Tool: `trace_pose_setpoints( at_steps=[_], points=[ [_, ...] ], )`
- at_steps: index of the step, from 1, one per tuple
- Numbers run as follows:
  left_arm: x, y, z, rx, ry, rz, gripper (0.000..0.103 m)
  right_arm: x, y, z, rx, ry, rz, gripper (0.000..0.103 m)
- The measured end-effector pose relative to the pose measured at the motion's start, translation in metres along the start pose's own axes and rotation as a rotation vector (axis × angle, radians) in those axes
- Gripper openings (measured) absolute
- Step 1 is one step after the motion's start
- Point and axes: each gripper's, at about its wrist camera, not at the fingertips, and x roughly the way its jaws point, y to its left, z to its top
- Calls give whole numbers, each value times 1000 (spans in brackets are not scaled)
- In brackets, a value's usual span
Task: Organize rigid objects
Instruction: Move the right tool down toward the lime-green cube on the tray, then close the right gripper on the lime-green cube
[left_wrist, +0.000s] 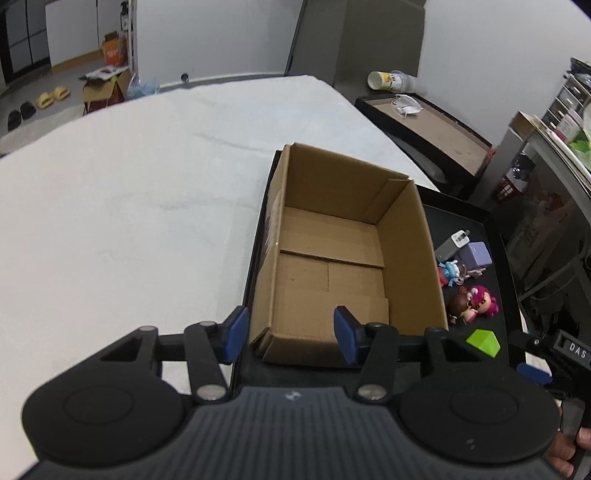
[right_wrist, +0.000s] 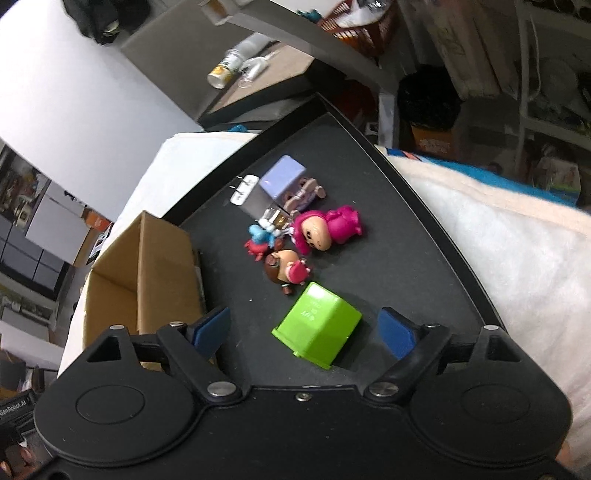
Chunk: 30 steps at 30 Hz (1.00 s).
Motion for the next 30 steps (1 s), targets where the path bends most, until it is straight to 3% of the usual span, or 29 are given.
trace_pose_setpoints(
  at_steps=[8, 15, 19, 22, 23, 30],
  points=[
    [20, 11, 4, -51, 41, -20, 42, 24, -24, 5, 217, 75, 58, 78],
    [27, 17, 7, -52, 58, -38, 35, 42, -28, 4, 292, 122, 46, 73],
    [33, 18, 10, -46, 70, -40, 24, 48, -25, 3, 277, 128, 46, 72],
    [37, 16, 9, 9, 67, -16, 13, 57, -26, 1, 271, 160, 30, 55],
    [38, 17, 8, 16, 72, -16, 11, 58, -27, 0, 286, 171, 39, 54],
    [32, 22, -1, 28, 73, -44, 11, 49, -21, -7, 264, 170, 43, 54]
  ],
)
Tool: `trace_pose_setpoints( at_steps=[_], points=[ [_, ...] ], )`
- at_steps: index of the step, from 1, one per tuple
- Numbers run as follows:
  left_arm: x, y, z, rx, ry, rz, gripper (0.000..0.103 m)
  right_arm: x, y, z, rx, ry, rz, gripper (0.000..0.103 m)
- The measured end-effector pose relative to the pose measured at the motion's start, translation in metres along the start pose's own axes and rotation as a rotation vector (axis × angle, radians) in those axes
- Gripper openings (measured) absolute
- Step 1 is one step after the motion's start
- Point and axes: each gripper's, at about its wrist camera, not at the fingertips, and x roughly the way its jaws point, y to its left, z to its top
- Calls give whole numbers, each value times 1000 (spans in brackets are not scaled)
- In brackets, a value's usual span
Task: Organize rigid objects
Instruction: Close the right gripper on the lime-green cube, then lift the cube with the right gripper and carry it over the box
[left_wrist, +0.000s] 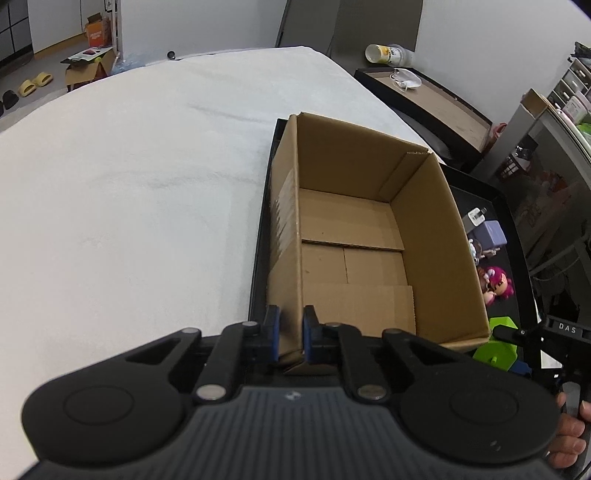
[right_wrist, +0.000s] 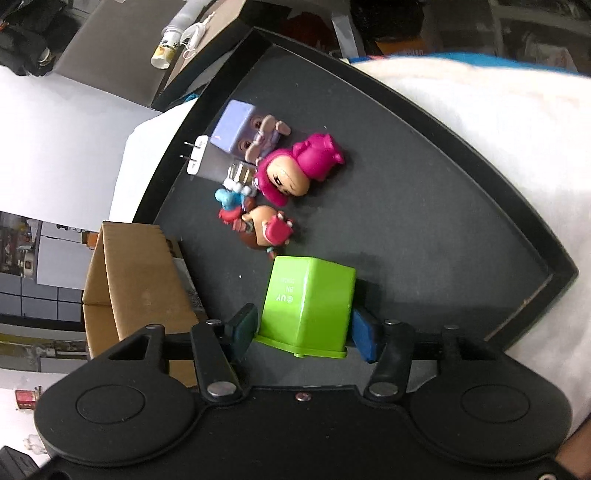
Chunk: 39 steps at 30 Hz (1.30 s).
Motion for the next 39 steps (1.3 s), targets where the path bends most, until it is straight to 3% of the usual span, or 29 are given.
trace_pose_setpoints(
  at_steps=[20, 39],
  points=[
    [-11, -9, -26, 34, 9, -30, 11, -36, 16, -9, -64, -82, -52, 54],
    [-11, -3, -25, -31, 17, -48, 12, -49, 98, -13, -260, -129, -51, 54]
  ],
)
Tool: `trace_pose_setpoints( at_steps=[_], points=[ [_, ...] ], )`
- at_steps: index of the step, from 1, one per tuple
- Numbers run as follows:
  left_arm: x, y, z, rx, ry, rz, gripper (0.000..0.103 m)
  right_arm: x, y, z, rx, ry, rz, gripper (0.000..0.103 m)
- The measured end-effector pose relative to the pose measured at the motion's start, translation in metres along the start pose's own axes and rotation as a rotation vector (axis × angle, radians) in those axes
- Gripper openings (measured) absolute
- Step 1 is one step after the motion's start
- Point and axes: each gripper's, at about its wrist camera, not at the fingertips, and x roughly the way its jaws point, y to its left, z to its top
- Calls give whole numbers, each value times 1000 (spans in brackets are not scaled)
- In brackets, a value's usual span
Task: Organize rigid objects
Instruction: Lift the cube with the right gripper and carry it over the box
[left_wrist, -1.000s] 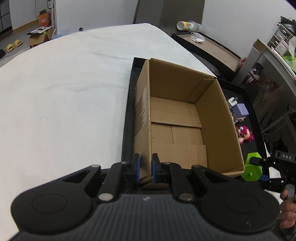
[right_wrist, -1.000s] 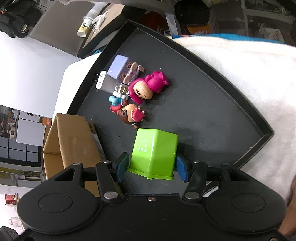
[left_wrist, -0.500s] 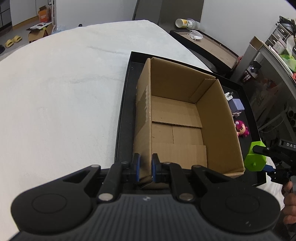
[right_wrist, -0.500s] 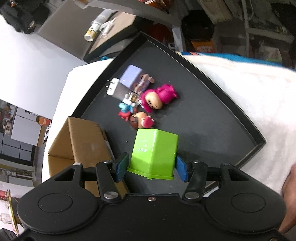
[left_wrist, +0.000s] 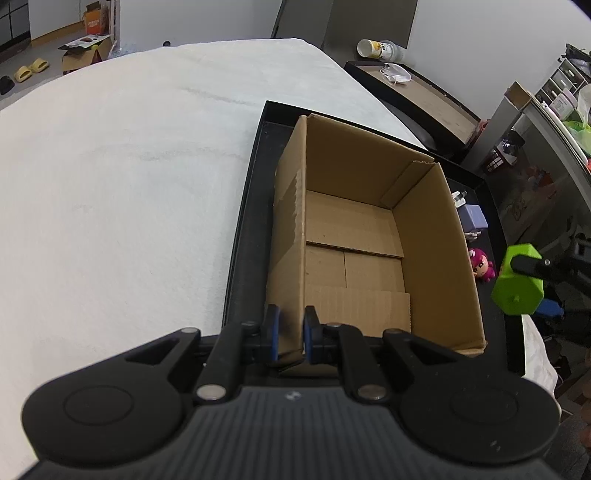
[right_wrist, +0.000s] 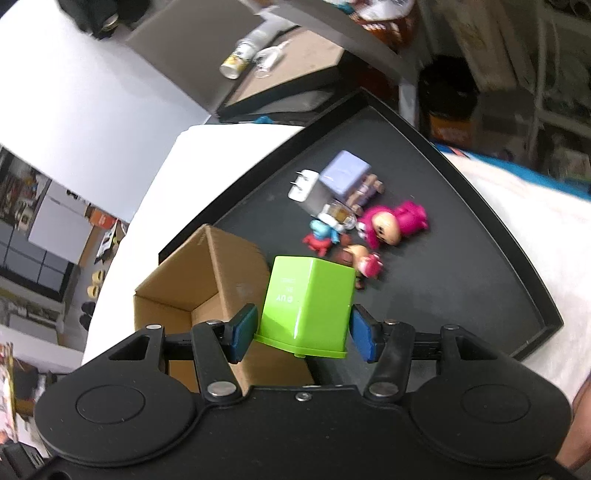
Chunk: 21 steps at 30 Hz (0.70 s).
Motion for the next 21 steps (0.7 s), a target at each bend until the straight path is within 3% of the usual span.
trace_pose_setpoints(
  at_steps=[13, 21],
  points=[
    [0, 7, 2, -14, 8, -29, 13, 8, 71, 12, -149, -25, 11, 54],
    [1, 10, 2, -25, 11, -51, 13, 35, 111, 5, -263, 13, 2, 54]
  ],
)
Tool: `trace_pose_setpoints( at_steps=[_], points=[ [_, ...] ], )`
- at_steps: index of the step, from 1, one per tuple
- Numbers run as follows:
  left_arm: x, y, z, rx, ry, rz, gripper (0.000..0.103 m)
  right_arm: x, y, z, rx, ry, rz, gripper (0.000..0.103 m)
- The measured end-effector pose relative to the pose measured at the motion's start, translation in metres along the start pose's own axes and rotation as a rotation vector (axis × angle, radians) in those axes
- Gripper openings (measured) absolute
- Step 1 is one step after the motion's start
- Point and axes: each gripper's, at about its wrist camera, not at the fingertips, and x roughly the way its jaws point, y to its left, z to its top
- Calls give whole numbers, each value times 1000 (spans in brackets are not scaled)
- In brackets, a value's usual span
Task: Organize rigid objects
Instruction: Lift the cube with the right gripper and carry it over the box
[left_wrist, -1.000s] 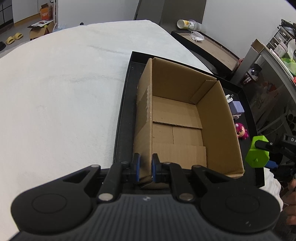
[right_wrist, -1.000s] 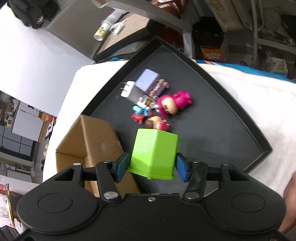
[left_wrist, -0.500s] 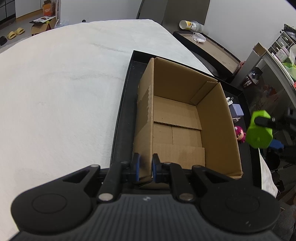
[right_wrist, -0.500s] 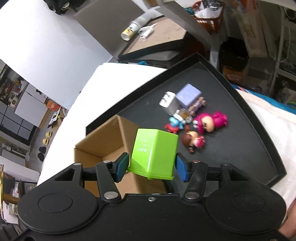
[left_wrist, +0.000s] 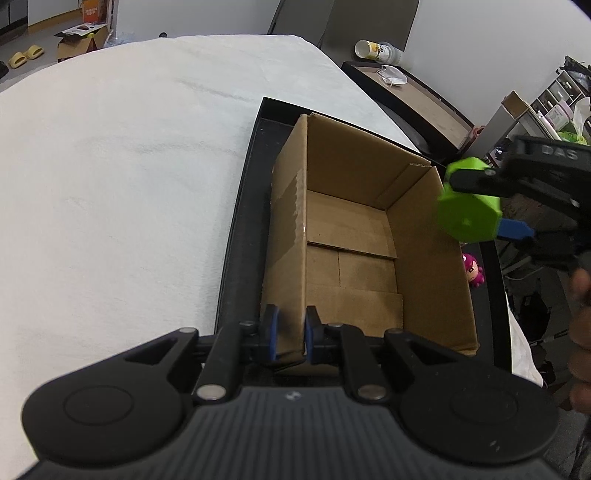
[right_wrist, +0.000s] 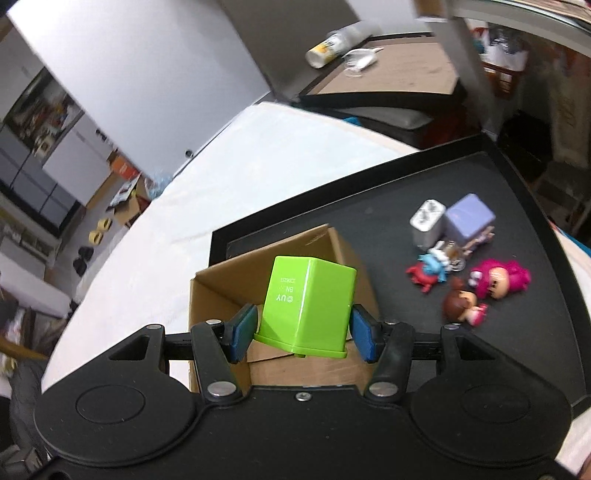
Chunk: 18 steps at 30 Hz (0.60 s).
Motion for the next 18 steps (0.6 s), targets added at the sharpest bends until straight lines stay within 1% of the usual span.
trace_pose_setpoints(
  at_steps=[8, 12, 18],
  points=[
    [-1, 2, 0, -13, 4, -15, 13, 34, 24, -9, -110, 57, -51, 54],
    [-1, 2, 1, -27, 9, -20, 13, 46, 35, -13, -169, 68, -84, 54],
    [0, 4, 3, -43, 13, -27, 13, 60, 44, -14, -198, 87, -87, 54]
  ],
)
